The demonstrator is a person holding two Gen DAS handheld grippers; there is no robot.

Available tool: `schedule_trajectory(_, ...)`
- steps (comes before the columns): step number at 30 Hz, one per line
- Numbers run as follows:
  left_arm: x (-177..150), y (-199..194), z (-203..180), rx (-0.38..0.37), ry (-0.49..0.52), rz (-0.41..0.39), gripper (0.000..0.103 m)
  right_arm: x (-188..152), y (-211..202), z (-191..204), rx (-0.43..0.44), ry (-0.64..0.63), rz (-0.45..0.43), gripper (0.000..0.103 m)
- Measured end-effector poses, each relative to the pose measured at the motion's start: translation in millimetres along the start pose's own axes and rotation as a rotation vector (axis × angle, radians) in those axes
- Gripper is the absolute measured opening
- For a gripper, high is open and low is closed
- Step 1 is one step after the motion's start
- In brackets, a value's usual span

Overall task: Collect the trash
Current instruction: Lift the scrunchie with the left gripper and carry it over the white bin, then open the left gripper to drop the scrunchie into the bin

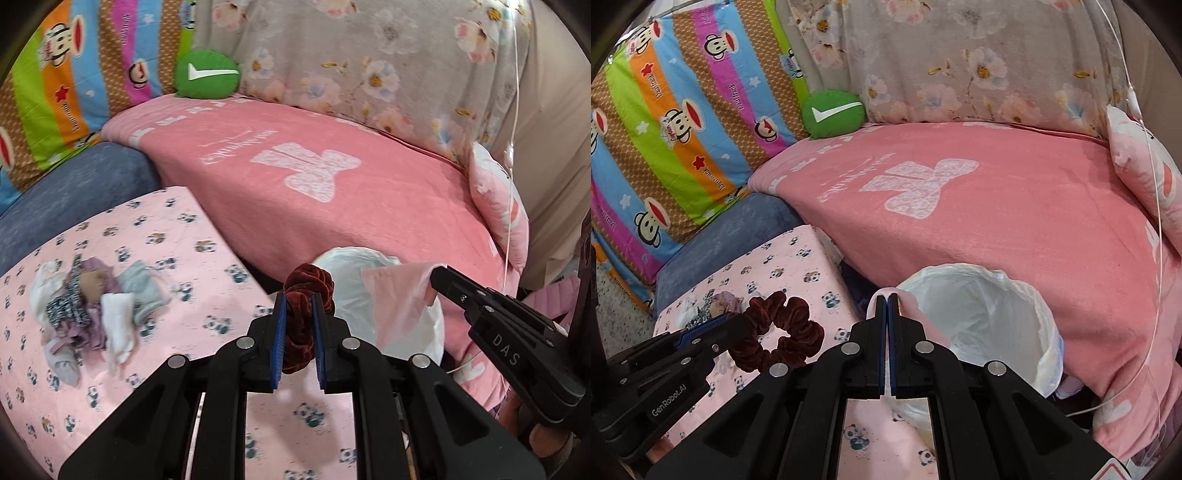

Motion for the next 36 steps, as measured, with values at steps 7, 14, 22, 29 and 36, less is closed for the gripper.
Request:
schedule_trajectory(7,-0.2,21.2,-41.4,-0.059,0.043,0.04,0.015,-8.8,1.5,-40.4,-0.039,0.043,0.016,0.003)
schedule_trajectory(14,-0.5,29.6,-58.6,-0.068,0.049,0.041,0.052,-10.9,-0.9,-65.6,-0.073,0.074,0.009,0.024)
schedule_trajectory(22,3.5,19.5,-52.5,-0.019,0.053,-0.003,0.064,-11.2,-9.1,-69.9,-0.079,0.092,-0.013,0.041)
schedule_trajectory(29,5.3,3.1,-27.8,0.022,0.01,-0.038,0.064,-12.3,-12.7,-49.0,-0.054,0.065,-0.018,0.047)
schedule_trajectory(36,3.1,-11.2,13.8,0.09,-0.061,-0.063,0.071,-14.4,-10.9,-11.2,-0.012,0.017,-0.007,0.052)
Point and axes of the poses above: each gripper's, at about its wrist camera, not at the fingertips, and y roughly the way its jaws point, z to its left, x to its top, the point moved 6 cm from there along y, roughly the way its jaws point, and after that the axes turned 8 degrees about -y, right-handed, at the moved point
